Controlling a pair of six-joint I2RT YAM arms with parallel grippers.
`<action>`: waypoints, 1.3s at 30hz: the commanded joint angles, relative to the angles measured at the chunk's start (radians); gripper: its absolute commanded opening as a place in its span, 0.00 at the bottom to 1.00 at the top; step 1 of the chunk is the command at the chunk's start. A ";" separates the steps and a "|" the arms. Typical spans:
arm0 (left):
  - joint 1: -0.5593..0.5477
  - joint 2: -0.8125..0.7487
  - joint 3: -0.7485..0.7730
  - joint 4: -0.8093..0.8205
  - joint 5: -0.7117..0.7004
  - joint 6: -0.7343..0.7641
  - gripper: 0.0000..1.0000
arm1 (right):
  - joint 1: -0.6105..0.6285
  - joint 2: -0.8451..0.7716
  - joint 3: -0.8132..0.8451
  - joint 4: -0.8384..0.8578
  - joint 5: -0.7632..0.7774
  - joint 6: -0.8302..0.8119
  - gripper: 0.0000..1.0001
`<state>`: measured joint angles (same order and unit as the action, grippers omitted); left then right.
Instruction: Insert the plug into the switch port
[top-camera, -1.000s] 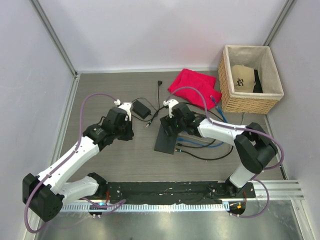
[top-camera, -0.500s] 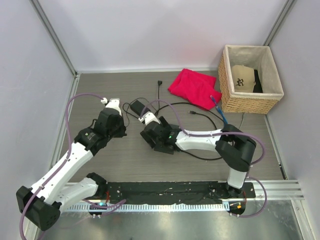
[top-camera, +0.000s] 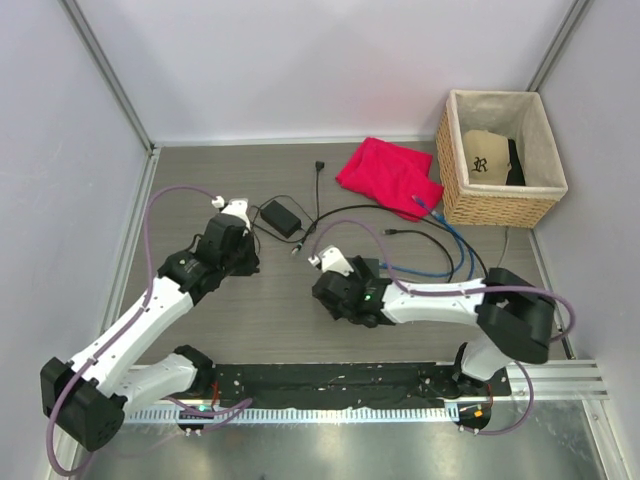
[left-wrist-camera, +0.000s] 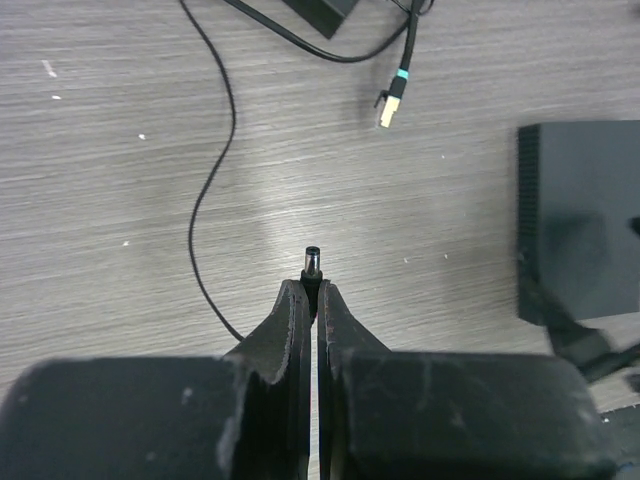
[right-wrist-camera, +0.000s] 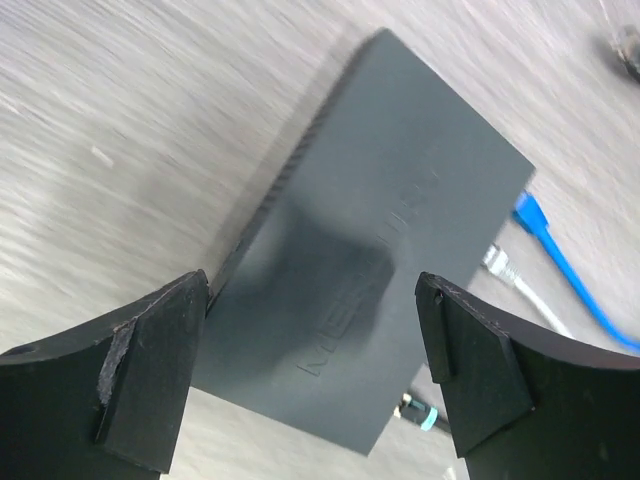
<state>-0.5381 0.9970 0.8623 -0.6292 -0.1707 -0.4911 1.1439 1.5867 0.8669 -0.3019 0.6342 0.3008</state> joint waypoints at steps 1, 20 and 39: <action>0.003 0.038 0.010 0.052 0.086 -0.004 0.00 | -0.032 -0.146 -0.081 -0.105 0.038 0.115 0.91; -0.361 0.487 0.115 0.339 0.165 -0.012 0.00 | -0.554 -0.555 -0.368 0.296 -0.505 0.250 0.84; -0.461 0.793 0.115 0.614 0.350 -0.226 0.00 | -0.635 -0.194 -0.258 0.440 -0.832 0.195 0.70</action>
<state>-0.9752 1.7710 0.9970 -0.1658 0.1181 -0.6216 0.4992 1.3228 0.5465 0.0525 -0.0147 0.5224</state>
